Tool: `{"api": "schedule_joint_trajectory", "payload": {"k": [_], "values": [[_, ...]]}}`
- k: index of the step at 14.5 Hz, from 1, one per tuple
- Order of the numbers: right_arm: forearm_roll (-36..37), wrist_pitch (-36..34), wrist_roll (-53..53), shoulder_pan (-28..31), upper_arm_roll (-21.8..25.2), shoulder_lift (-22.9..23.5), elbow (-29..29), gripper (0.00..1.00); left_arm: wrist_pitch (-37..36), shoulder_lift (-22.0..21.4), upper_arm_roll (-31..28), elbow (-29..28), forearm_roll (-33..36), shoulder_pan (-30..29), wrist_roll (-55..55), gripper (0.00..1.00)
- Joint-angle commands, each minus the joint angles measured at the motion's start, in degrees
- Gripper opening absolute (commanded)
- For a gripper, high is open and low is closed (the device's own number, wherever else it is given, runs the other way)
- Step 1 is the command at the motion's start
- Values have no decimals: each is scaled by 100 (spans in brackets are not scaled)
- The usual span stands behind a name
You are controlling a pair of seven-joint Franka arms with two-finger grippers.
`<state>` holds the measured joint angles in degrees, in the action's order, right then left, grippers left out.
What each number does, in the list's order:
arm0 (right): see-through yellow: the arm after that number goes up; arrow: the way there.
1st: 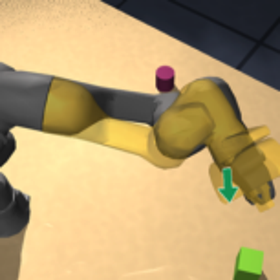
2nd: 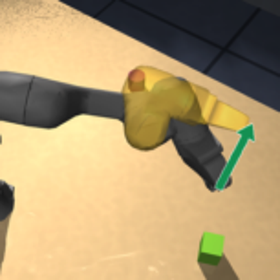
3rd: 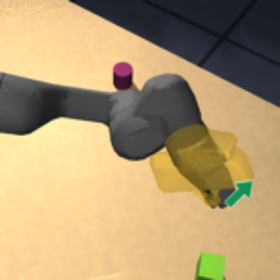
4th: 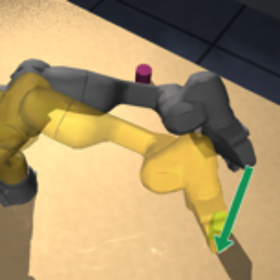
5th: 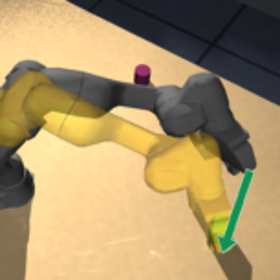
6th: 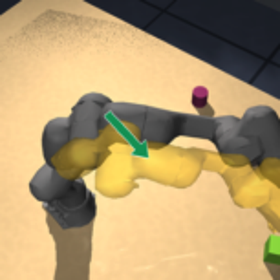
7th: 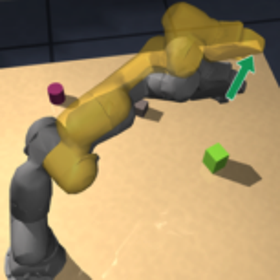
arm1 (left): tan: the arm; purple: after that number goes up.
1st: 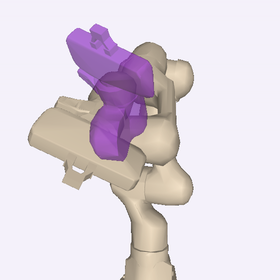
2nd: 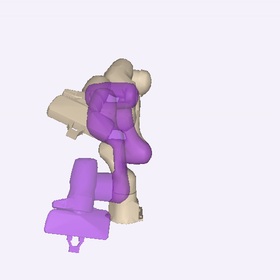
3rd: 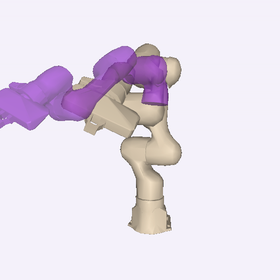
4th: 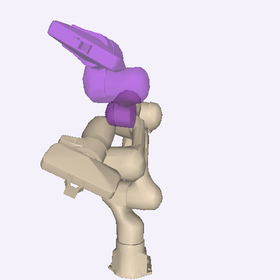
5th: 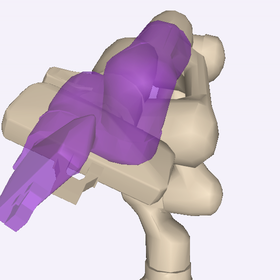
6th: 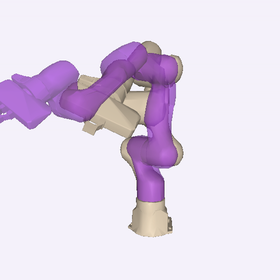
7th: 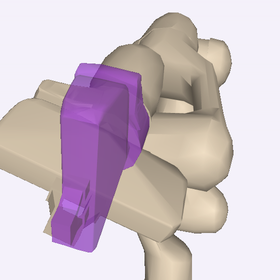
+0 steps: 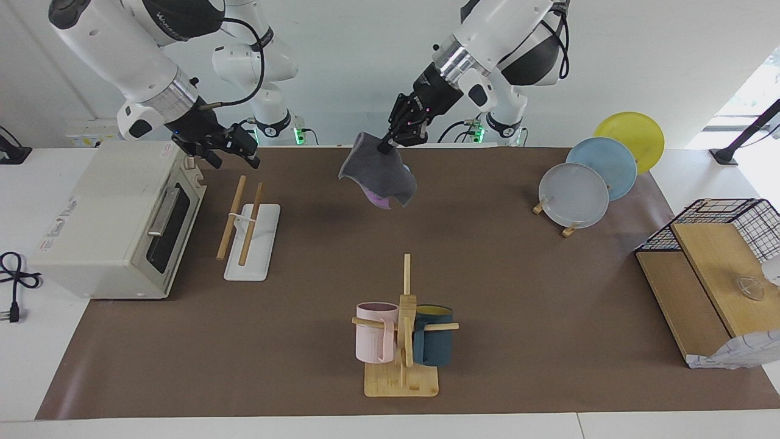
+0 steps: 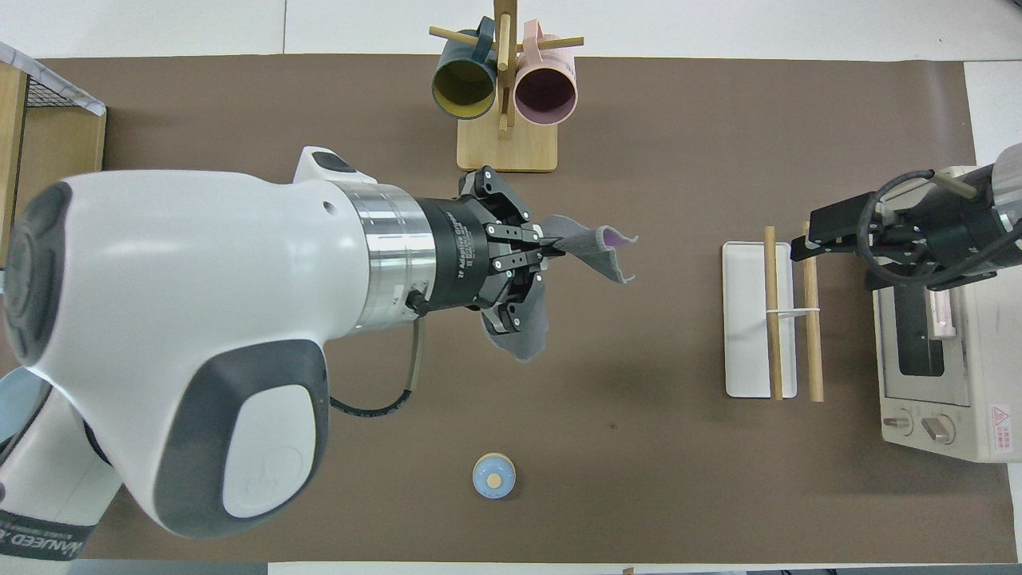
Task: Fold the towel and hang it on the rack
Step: 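Carry the towel with the left gripper while the right gripper approaches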
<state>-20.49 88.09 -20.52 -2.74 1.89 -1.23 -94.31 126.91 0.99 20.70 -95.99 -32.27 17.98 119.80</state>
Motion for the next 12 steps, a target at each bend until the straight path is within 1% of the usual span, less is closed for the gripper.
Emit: {"api": "schedule_joint_trajectory", "payload": {"k": [1,3,4,5,8,9,12], "values": [[-856,-45,-1222,28,-13,-150,-140,100,560,-283,-66,-464,-95,319,411,0],[-1368,-46,-2258,20,-13,-158,-149,100,1140,-362,-74,-727,-87,557,745,0],[-1631,-37,-2733,19,-13,-158,-157,100,1238,-398,-66,-798,-87,653,825,0],[-1816,-37,-2999,19,-13,-167,-192,100,1257,-407,-74,-833,-87,698,843,0],[-2037,120,-3518,2,-22,-219,-332,100,1318,-442,-74,-860,-87,803,1079,0],[-2203,295,-3738,-103,-13,-255,-429,100,1362,-459,-74,-904,-87,812,1202,0],[-2292,709,-4265,-454,-22,-334,-640,100,1634,-477,-74,-965,-60,918,1528,0]]}}
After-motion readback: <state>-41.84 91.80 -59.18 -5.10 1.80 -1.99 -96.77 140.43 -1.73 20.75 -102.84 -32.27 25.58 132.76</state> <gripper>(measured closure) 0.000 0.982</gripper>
